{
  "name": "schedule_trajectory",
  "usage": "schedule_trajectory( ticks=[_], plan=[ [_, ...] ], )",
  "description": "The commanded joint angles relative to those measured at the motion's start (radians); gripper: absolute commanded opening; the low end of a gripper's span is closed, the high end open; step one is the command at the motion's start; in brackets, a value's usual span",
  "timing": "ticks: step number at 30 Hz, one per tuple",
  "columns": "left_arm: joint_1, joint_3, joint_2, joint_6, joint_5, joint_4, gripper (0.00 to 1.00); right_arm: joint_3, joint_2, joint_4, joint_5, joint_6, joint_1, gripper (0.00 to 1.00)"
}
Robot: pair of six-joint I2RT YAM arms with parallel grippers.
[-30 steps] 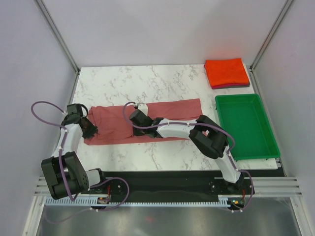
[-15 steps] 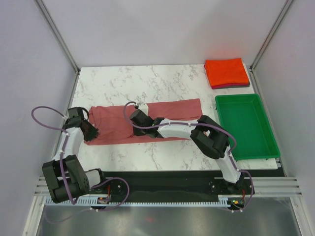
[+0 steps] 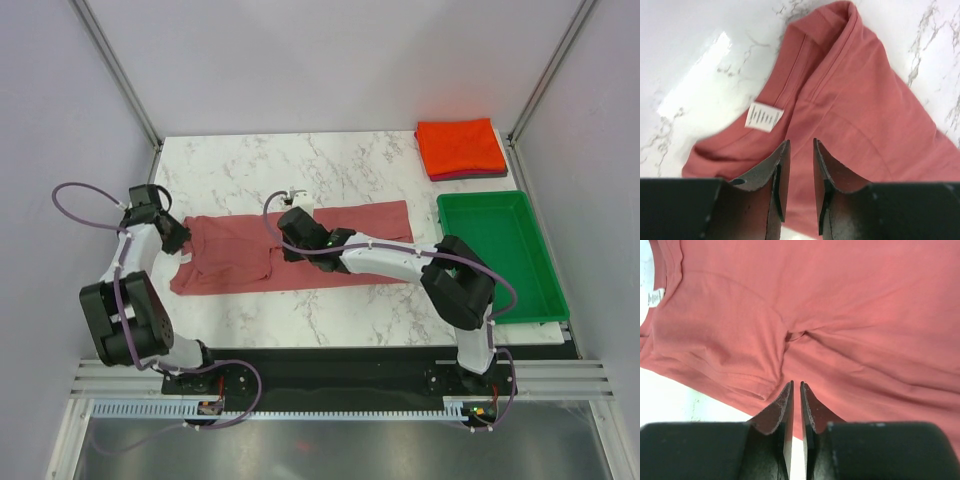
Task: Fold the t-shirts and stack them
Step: Fold the tshirt
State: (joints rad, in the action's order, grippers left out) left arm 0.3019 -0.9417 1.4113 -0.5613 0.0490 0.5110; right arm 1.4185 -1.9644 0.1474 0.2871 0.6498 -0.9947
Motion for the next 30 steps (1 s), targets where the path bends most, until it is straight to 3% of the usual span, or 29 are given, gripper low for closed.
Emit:
schedule_trajectory(
  ticks=[1,14,20,23,27,30],
  plan=[
    [0.005,-0.084,0.115,0.003,-0.029,-0.071,0.32,-0.021,0.082,-0.002,0.046,-0.048,0.030,0.18],
    [-0.027,-0.431,0.564,0.037,-0.081,-0.086,0.31,-0.041,0.164,-0.015,0.058,-0.079,0.122,0.18],
    [-0.073,-0.690,0.767,0.027,-0.138,-0.089,0.31,-0.110,0.147,-0.085,0.041,-0.072,0.192,0.18],
    [-0.101,-0.866,0.877,0.037,-0.181,-0.091,0.33,-0.107,0.118,-0.088,0.047,-0.081,0.225,0.18],
    [-0.107,-1.110,0.988,0.031,-0.346,-0.088,0.35,-0.099,0.098,-0.086,0.066,-0.091,0.249,0.18],
    [-0.107,-1.134,0.948,0.049,-0.402,-0.091,0.37,-0.095,0.101,-0.078,0.060,-0.095,0.252,0.18]
  ],
)
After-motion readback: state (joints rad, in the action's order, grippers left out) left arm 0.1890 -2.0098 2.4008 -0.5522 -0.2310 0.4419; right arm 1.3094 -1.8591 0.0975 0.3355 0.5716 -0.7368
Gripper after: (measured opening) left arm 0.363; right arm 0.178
